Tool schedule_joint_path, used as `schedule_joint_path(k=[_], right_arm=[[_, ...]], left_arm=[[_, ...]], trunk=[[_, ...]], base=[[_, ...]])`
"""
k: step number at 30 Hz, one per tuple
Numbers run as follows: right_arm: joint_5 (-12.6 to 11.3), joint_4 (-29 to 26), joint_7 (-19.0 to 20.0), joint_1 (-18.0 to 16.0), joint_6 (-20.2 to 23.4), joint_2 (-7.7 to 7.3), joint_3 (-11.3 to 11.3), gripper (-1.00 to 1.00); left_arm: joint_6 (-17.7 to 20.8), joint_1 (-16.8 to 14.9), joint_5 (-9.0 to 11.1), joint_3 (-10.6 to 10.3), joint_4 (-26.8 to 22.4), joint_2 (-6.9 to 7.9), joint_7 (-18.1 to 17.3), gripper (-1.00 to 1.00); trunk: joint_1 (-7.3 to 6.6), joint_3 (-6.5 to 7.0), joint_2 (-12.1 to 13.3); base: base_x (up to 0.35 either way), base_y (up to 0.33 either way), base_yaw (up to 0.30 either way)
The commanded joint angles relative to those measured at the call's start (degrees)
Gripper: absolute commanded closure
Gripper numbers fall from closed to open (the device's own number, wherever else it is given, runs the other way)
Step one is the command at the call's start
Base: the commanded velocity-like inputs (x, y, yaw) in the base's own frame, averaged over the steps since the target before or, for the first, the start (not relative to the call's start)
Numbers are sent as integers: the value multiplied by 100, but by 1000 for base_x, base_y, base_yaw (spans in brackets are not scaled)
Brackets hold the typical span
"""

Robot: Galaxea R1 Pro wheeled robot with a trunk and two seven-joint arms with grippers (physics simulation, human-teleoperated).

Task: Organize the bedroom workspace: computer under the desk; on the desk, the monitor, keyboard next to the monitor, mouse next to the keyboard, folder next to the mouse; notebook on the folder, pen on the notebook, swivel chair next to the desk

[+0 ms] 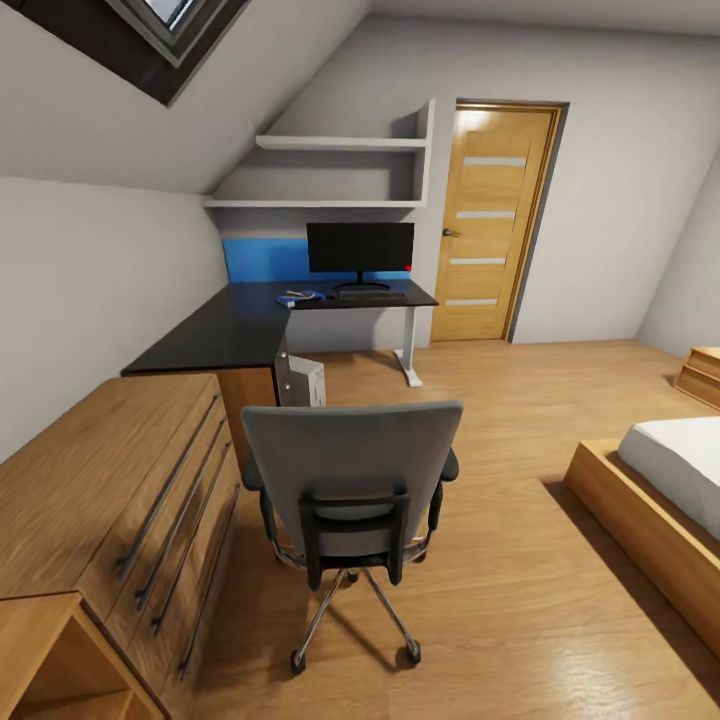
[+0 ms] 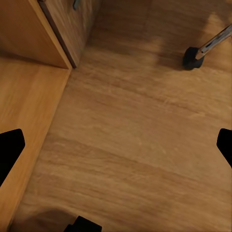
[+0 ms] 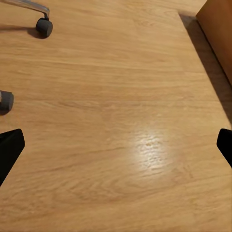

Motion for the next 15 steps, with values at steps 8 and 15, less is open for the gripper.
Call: schedule_joint_path(k=[8, 15], right_arm=[[33, 12, -60, -6, 1, 0, 44, -100], [37, 12, -60, -6, 1, 0, 44, -100]], left_arm=[[-41, -4, 22, -52, 0, 3, 46, -100], [-59, -4, 22, -52, 0, 5, 46, -100]], trunk=[[176, -149, -325], [330, -275, -606]], base=[[0, 0, 0], [0, 0, 0]])
